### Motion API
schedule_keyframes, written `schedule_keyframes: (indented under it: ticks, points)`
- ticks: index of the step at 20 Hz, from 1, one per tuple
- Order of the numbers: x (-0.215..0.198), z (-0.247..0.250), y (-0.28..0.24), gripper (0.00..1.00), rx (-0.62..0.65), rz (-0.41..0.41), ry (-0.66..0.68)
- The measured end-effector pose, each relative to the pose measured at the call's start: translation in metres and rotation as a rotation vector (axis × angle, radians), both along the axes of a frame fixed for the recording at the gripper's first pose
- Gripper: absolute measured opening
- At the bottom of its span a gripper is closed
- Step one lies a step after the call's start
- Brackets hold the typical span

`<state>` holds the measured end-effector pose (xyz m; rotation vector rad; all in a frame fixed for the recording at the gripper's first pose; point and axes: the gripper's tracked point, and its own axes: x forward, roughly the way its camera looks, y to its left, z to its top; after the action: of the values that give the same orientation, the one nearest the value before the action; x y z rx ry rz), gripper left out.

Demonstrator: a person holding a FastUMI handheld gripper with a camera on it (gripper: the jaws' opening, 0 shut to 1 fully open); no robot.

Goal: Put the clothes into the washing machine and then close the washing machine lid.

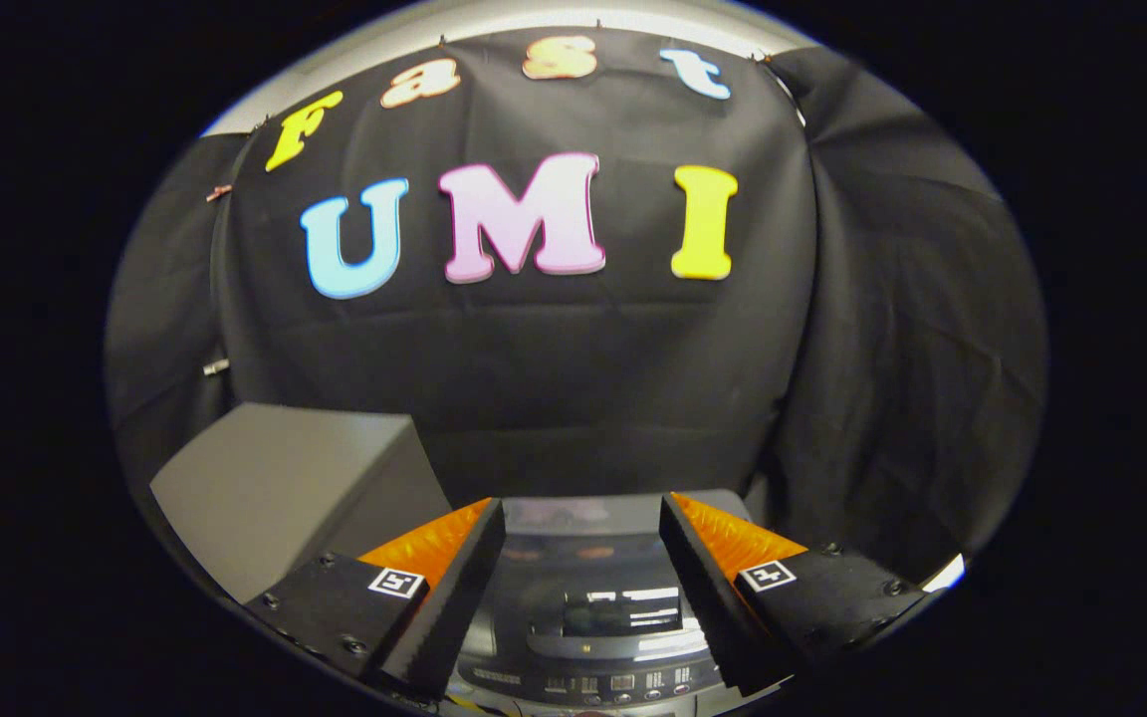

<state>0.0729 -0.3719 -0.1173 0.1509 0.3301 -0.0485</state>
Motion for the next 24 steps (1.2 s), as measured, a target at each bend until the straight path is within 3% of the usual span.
schedule_keyframes:
  ticks: [4,8,10,16,24]
  points:
    - [-0.019,0.062,0.023,0.99,-0.036,-0.002,-0.167]
    - [-0.048,0.097,0.044,0.99,0.031,-0.034,-0.235]
    - [-0.055,0.106,0.046,0.98,0.005,-0.052,-0.264]
    - [-0.075,0.104,0.047,0.98,0.014,-0.119,-0.237]
    - [-0.091,0.114,0.061,0.98,0.014,-0.122,-0.238]
